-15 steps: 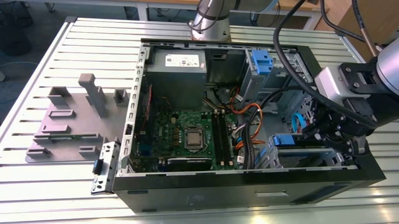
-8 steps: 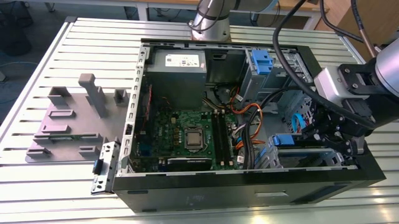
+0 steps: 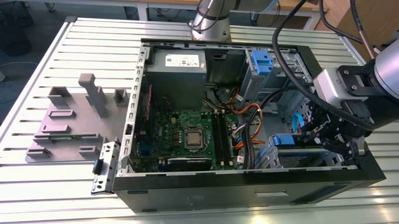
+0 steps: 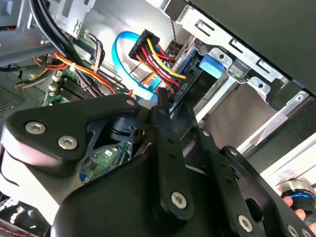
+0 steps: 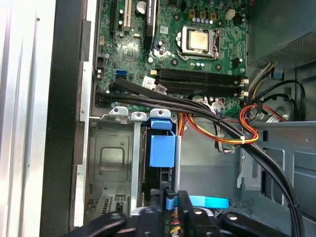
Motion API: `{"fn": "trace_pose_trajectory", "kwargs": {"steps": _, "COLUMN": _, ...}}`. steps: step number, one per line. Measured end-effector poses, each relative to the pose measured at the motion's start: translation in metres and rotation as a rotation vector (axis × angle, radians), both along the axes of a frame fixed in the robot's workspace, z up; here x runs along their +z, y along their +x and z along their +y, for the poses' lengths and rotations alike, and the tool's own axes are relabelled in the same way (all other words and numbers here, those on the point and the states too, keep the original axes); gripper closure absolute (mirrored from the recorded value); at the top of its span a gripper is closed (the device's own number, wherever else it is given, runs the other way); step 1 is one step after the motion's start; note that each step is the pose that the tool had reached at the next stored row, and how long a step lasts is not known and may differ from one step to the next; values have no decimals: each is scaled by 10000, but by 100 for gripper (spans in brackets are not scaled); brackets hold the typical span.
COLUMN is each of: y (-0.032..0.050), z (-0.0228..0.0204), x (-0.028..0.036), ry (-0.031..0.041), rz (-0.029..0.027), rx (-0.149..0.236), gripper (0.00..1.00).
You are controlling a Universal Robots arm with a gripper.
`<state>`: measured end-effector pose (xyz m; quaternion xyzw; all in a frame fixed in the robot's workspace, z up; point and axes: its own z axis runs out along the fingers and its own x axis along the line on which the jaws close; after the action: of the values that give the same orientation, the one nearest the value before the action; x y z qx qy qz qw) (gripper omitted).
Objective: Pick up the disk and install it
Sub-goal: 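Insert the second disk wire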
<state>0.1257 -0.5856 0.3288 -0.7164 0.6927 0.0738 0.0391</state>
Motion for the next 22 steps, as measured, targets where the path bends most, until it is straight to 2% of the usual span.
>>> {"fn": "trace_pose_trajectory", "kwargs": {"steps": 5, "y": 0, "z": 0, "x": 20, "ry": -14, "rz": 0, "rx": 0, "gripper": 71}}
{"fn": "trace_pose_trajectory", "kwargs": {"steps": 11, "y": 0, "z": 1, "x": 170, "ry": -10, "rz": 0, "rx": 0, "gripper": 71}}
{"fn": "trace_pose_trajectory", "kwargs": {"steps": 13, "y": 0, "z": 3, "x": 174, "ry": -11, "rz": -1, "rx": 0, "gripper": 71}}
{"fn": "trace_pose_trajectory", "kwargs": {"steps": 16, "y": 0, "z": 18, "x": 176, "ry": -74, "rz": -1, "rx": 1, "gripper": 72}}
{"fn": "trace_pose_trajectory", "kwargs": {"steps": 19, "y": 0, "z": 21, "x": 176, "ry": -87, "rz": 0, "rx": 1, "gripper": 89}}
{"fn": "trace_pose_trajectory", "kwargs": {"steps": 22, "y": 0, "z": 23, "x": 171, "ry": -90, "rz": 10, "rx": 6, "gripper": 89}}
